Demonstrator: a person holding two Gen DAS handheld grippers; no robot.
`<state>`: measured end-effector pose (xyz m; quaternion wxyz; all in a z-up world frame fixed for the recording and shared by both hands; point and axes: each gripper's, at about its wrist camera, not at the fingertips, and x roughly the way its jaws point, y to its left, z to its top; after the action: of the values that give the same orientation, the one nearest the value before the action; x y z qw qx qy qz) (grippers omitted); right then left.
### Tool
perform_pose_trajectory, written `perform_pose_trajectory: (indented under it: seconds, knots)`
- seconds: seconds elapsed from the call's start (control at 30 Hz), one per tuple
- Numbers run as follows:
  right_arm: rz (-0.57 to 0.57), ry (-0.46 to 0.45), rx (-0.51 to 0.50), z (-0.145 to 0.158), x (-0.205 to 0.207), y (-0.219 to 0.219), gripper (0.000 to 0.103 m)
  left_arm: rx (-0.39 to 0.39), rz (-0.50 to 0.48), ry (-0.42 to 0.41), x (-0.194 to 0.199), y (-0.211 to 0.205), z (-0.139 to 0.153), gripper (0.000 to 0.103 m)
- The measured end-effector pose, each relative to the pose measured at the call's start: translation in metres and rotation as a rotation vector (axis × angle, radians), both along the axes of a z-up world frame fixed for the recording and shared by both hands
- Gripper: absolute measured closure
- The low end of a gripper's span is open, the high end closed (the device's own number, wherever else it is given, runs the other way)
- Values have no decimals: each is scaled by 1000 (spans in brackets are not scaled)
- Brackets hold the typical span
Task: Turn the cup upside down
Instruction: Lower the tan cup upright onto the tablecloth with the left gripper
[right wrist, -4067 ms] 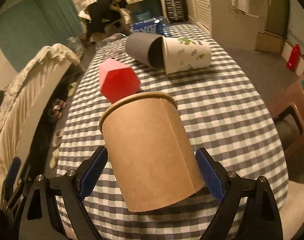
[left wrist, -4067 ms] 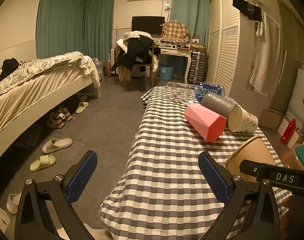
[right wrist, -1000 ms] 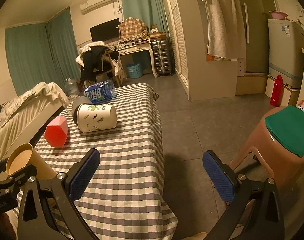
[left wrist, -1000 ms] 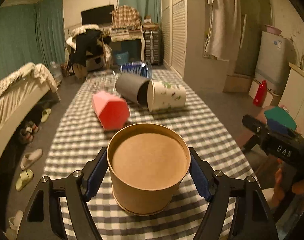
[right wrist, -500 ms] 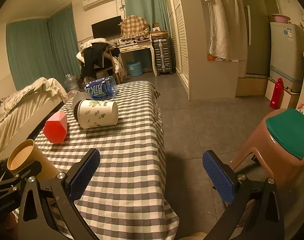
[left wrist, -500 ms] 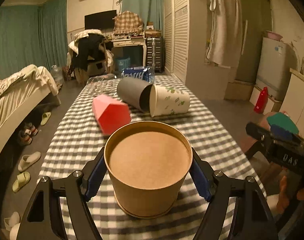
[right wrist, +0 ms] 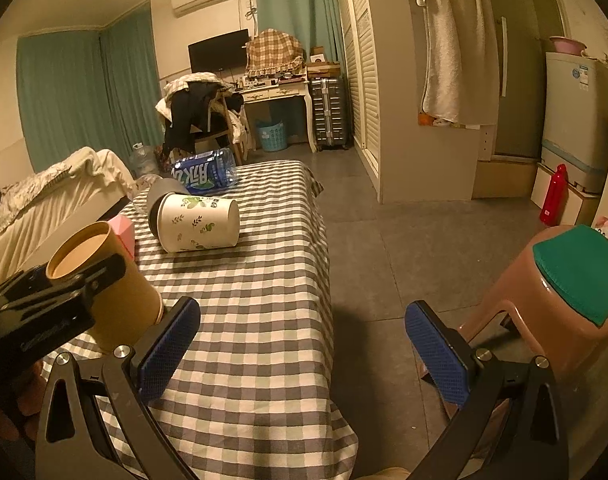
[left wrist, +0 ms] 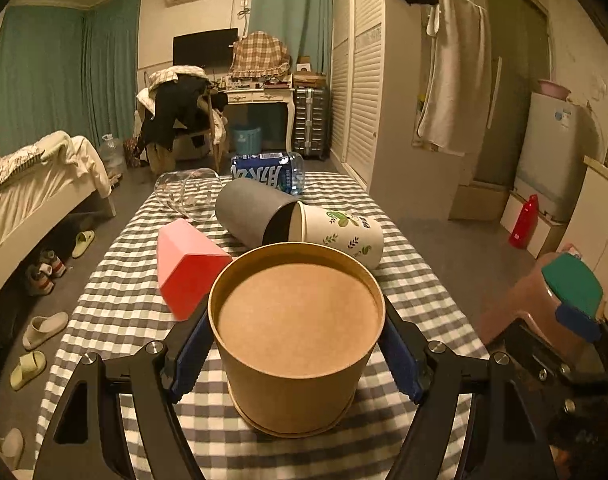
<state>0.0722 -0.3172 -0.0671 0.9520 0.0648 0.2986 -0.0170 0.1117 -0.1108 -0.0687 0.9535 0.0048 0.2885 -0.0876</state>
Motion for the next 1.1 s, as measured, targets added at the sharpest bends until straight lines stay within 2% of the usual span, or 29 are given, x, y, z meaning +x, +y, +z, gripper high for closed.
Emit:
perform_pose_trajectory:
  seconds: [0.47, 0.63, 0.7, 1.1]
  knots:
    - [3, 25, -25, -5, 10, 6, 0, -1, -27, 2, 8, -2, -7, 25]
    - [6, 19, -29, -5, 9, 9, 0, -23, -35, 2, 9, 2, -5, 21]
    - [3, 16, -33, -4, 8, 10, 0, -6, -14, -9, 7, 3, -1, 15]
    - [-11, -28, -29, 6, -5, 10, 0, -41, 0, -118, -21, 22, 51, 12]
